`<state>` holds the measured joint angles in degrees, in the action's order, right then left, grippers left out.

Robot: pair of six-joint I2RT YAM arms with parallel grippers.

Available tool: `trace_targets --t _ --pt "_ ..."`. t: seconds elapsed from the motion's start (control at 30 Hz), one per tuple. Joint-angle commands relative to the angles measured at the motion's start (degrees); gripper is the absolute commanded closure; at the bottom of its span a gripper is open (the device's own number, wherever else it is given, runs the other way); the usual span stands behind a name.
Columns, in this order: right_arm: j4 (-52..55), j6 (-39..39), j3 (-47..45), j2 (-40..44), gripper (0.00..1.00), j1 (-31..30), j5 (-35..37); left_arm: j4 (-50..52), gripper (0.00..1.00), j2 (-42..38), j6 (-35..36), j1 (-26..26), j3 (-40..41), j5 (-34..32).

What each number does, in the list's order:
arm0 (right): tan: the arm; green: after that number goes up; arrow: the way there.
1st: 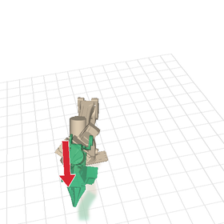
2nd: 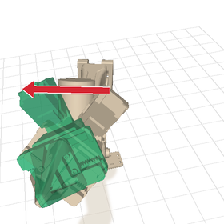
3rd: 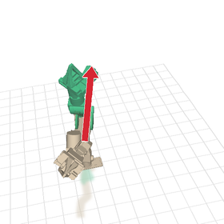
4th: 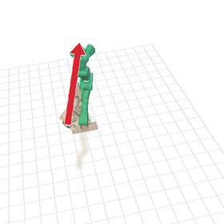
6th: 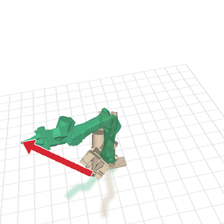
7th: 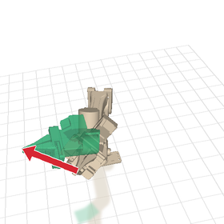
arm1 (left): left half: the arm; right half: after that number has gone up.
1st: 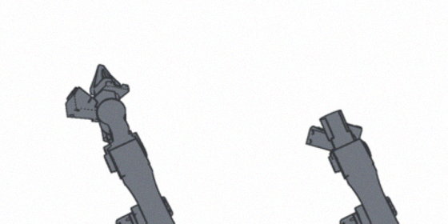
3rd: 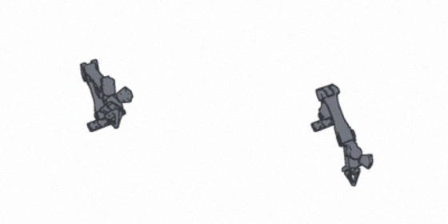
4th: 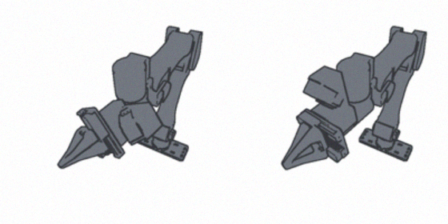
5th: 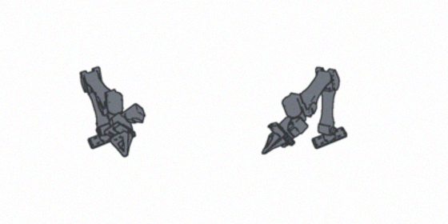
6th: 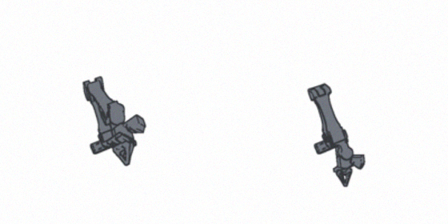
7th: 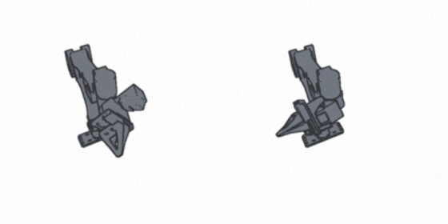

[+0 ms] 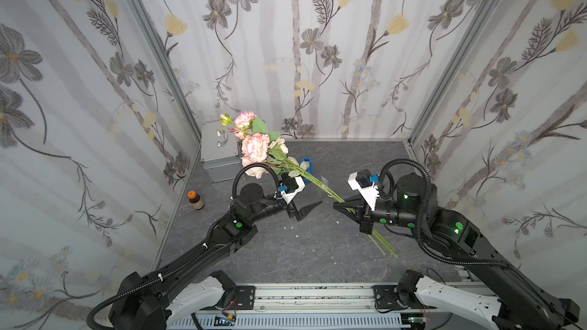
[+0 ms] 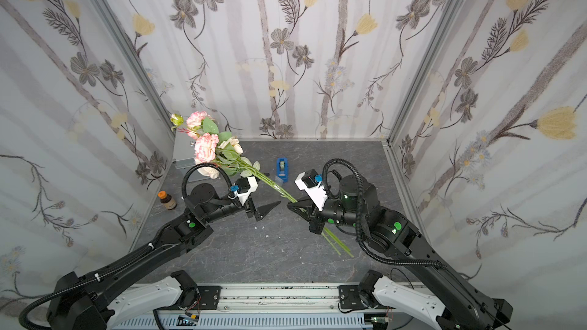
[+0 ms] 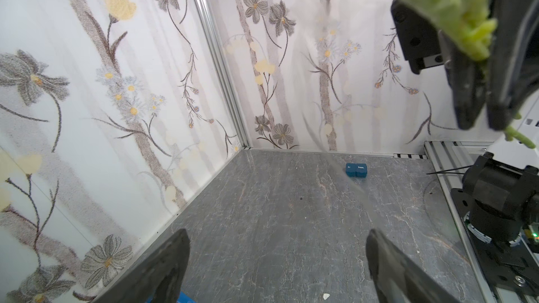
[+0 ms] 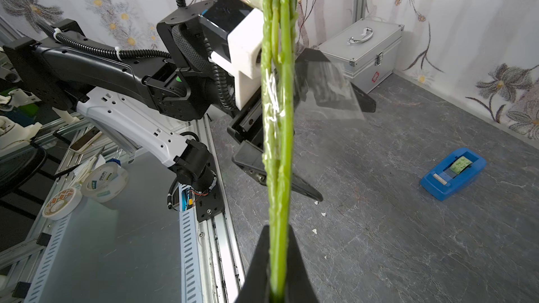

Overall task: Wrap bouquets with tape
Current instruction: Wrap the tape around the bouquet.

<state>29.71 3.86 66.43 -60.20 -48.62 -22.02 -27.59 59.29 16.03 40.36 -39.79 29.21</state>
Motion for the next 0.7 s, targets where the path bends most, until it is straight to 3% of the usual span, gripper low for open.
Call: trace_targets --t 0.0,0.2,0.37,0.67 --pt "-2.89 -0.13 -0.84 -0.43 1.0 -0.16 -0.93 -0.64 0.06 -0.23 -0.65 0.57 -0.56 3.39" --pt "-4.17 0.15 -1.31 -0.68 1.0 -0.16 -1.2 -0.53 0.18 0.91 -0.92 1.83 -1.55 6.19" --pt "-4.12 -0.46 -0.98 -0.18 1.0 -0.14 2.39 1.05 0.45 1.01 0.31 2.13 -1.52 5.61" --pt "-4.31 -1.12 -0.84 0.23 1.0 -0.07 6.95 4.26 0.81 -0.01 0.82 2.22 -1.6 7.81"
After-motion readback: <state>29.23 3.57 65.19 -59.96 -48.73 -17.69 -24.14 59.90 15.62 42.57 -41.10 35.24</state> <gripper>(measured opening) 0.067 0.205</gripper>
